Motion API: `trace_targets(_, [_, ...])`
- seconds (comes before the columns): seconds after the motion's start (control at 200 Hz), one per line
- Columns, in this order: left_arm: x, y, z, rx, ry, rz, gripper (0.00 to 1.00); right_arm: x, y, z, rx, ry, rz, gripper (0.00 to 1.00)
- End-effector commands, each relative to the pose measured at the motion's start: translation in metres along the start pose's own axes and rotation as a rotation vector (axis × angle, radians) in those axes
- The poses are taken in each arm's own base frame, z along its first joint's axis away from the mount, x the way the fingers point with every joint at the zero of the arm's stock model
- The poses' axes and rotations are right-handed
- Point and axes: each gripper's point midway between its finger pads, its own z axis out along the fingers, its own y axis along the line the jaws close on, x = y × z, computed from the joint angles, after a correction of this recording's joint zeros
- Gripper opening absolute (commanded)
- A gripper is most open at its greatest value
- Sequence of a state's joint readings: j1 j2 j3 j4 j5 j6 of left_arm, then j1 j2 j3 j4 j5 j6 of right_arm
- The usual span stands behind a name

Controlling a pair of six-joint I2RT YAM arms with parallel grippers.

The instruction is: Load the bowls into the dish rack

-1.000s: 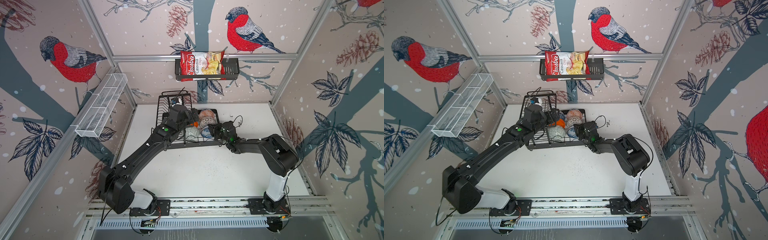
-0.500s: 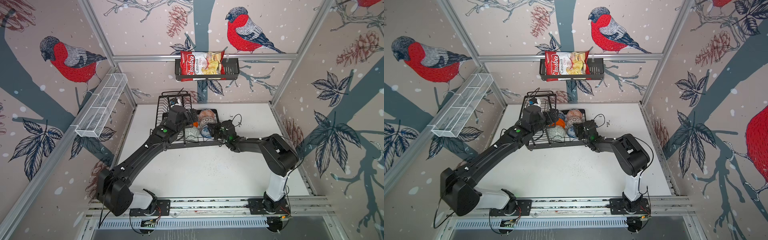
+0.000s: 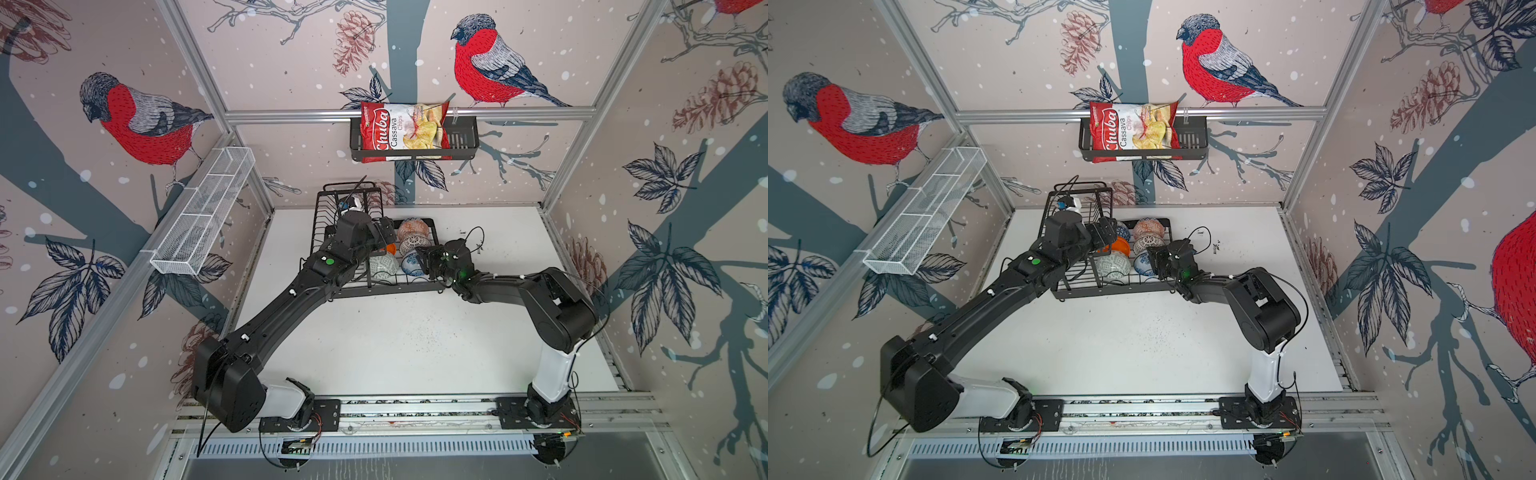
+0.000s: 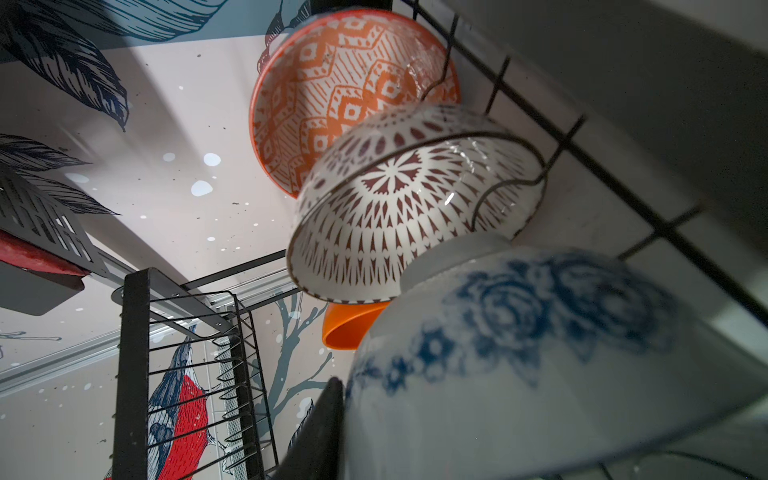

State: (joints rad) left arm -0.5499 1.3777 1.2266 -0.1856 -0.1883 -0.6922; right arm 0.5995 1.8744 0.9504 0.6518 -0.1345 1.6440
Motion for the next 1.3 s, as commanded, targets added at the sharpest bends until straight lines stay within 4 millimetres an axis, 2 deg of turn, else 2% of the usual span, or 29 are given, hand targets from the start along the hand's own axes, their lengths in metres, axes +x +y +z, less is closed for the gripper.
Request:
trace_targets(0.0, [0.0,0.003,-0.001,-0.021,0.009,-0.009,0.98,0.001,0.01,-0.002,-0.019,0.011,-0.029,0.35])
trace_targets(0.26, [-0.013,-0.002,-0.006,-0.015,-0.031,0.02,0.98,0.002,0.024,-0.003,-0.046,0.019,-0.067,0.4])
trace_targets(0.515, [-0.034,-0.004,-0.02,-0.009,-0.112,0.05,0.98,0.007,0.037,-0.007,-0.069,0.038,-0.1,0.52])
trace_targets(0.68, [-0.055,0.01,-0.026,-0.03,-0.155,0.06,0.98,0.007,0.036,-0.01,-0.052,0.038,-0.13,0.57])
trace_targets(0.885, [-0.06,0.021,-0.027,-0.044,-0.159,0.048,0.98,0.006,0.035,-0.009,-0.052,0.047,-0.117,0.57])
trace_targets(1.046, [-0.075,0.026,-0.03,-0.05,-0.188,0.047,0.98,0.006,0.037,-0.01,-0.053,0.055,-0.121,0.59])
trace_targets(1.291, [-0.099,0.047,-0.034,-0.1,-0.219,0.06,0.98,0.01,0.036,-0.012,-0.048,0.088,-0.137,0.72])
